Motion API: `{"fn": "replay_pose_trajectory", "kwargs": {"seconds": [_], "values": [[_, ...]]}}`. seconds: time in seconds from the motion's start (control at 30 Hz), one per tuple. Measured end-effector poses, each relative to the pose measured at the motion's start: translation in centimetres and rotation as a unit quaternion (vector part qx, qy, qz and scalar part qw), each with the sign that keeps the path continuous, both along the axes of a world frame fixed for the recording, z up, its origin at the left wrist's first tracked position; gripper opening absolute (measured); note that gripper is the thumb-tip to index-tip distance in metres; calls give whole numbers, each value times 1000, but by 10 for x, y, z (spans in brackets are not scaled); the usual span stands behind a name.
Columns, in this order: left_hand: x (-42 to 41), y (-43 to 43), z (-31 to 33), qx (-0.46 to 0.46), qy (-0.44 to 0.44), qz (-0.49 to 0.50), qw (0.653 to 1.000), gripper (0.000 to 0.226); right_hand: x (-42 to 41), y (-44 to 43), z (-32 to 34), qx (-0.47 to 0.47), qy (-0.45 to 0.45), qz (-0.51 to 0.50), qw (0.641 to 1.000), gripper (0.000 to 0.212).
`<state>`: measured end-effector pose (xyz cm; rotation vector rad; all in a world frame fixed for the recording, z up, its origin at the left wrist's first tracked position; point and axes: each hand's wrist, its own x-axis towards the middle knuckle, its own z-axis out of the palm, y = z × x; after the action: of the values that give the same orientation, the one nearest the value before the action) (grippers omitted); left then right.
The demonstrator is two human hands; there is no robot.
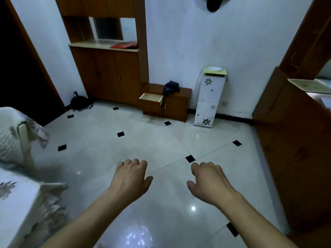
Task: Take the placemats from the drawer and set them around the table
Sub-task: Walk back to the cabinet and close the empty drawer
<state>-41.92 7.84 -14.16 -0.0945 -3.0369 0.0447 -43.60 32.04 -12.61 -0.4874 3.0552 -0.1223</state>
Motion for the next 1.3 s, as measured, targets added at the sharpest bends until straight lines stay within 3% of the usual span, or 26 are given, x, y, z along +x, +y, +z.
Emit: {"fn": "replay_pose_trajectory", "kwargs": {"seconds": [0.37, 0.77, 1.03, 1.3], "values": [[-235, -46, 25, 16, 8, -2, 1000, 38, -239, -44, 32, 9, 18, -13, 1000, 32], [-484, -97, 18, -3, -19, 72, 997, 39, -528, -107, 0, -27, 8, 56, 998, 33], [-642, -143, 20, 12, -24, 122, 992, 42, -711, -163, 13, -31, 2, 108, 994, 30], [-825, -228, 3, 26, -19, 99, 995, 37, -886, -249, -12, -31, 1, 80, 996, 29]]}}
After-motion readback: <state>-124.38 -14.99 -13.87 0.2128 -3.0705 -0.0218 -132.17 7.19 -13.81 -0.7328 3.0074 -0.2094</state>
